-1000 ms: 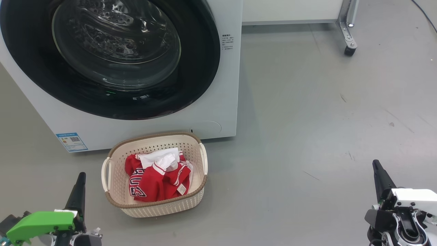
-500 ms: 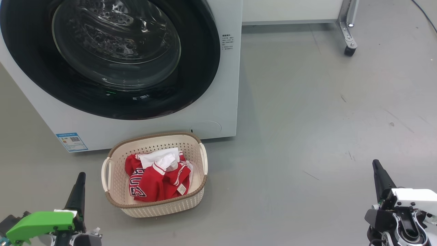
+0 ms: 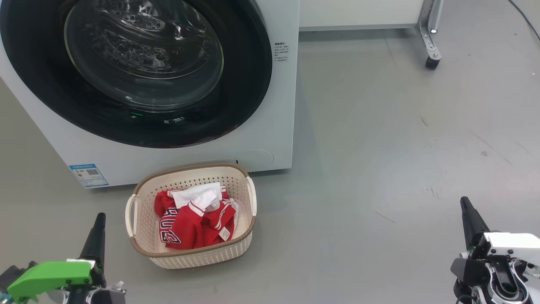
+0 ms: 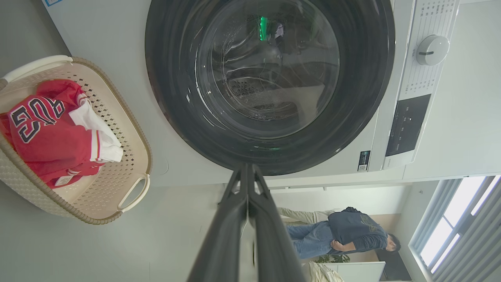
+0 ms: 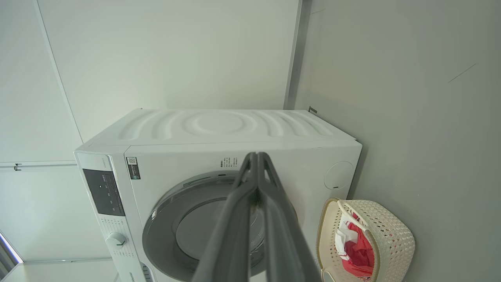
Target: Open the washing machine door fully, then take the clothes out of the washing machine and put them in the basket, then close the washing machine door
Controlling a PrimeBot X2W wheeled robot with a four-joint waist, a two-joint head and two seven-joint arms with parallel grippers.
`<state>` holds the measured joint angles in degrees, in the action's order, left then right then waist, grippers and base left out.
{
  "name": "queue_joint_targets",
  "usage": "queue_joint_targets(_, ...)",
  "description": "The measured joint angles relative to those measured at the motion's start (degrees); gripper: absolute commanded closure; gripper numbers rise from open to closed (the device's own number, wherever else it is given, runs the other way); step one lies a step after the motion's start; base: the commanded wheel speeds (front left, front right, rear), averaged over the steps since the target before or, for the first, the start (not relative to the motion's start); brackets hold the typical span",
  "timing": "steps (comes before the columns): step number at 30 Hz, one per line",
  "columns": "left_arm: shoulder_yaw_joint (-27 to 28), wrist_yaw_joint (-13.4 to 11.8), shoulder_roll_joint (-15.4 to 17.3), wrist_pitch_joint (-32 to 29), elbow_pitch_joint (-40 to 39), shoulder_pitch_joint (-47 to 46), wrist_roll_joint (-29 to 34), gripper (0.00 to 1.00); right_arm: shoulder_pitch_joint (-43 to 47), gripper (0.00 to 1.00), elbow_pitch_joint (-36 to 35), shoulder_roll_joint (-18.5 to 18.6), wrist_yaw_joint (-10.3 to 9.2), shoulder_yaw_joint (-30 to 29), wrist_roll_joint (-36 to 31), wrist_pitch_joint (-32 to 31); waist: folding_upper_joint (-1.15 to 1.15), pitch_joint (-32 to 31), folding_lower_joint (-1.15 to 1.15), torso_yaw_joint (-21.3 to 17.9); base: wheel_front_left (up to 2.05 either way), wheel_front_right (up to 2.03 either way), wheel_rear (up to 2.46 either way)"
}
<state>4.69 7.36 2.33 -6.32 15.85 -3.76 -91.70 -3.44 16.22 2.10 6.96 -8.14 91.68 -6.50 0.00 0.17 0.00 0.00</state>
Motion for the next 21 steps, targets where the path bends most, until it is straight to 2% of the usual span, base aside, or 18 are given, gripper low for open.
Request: queue_joint_targets(21, 0.0, 0.0, 0.0, 0.0, 0.0, 0.0, 0.0, 1.00, 0.0, 1.00, -0.1, 0.0, 0.00, 0.0, 0.0, 0.0, 0.00, 0.0, 0.00, 0.0, 0.00, 0.00, 0.00)
